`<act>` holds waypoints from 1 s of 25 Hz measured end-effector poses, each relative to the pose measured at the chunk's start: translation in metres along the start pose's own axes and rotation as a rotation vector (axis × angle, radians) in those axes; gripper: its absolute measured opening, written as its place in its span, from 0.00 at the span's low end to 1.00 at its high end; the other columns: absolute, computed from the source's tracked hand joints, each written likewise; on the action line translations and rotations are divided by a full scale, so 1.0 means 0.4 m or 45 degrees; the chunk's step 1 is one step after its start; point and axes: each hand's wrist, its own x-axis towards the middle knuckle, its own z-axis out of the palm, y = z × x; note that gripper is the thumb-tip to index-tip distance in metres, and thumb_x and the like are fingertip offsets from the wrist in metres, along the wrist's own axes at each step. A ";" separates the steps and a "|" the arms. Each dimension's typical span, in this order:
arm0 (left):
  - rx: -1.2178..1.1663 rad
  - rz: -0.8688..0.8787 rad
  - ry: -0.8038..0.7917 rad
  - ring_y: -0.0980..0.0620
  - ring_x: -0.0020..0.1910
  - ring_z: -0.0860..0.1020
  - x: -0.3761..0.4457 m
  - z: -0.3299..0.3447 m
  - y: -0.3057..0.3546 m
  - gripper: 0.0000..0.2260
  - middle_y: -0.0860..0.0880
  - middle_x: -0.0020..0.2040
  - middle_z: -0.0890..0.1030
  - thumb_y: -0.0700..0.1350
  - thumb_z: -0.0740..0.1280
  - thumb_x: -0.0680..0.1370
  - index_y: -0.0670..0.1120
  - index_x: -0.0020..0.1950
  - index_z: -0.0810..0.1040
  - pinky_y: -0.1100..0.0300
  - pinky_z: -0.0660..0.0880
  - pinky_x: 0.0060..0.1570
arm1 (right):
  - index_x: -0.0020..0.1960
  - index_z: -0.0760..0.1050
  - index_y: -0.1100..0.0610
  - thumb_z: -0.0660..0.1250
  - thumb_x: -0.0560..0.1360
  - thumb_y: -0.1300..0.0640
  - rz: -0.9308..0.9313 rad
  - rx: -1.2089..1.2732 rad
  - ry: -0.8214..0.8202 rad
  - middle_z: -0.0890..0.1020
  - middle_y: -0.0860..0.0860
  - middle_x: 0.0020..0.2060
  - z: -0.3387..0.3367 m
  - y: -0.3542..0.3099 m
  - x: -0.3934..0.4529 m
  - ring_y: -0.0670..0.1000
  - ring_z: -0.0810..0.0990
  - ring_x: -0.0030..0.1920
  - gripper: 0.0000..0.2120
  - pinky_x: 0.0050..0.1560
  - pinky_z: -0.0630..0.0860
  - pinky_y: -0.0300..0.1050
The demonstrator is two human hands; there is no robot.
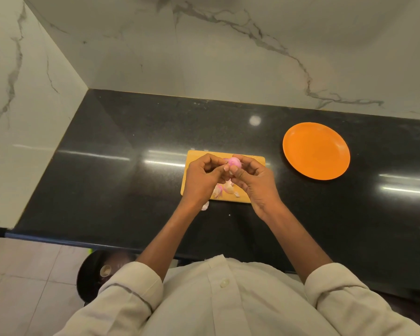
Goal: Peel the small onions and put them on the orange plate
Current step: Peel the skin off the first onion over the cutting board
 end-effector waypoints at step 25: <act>0.385 -0.074 0.175 0.54 0.46 0.85 -0.060 -0.064 -0.031 0.08 0.49 0.44 0.86 0.39 0.67 0.84 0.47 0.54 0.86 0.61 0.80 0.47 | 0.62 0.83 0.51 0.77 0.74 0.69 -0.147 -0.271 0.191 0.86 0.45 0.55 0.056 0.022 -0.076 0.47 0.85 0.56 0.21 0.48 0.84 0.39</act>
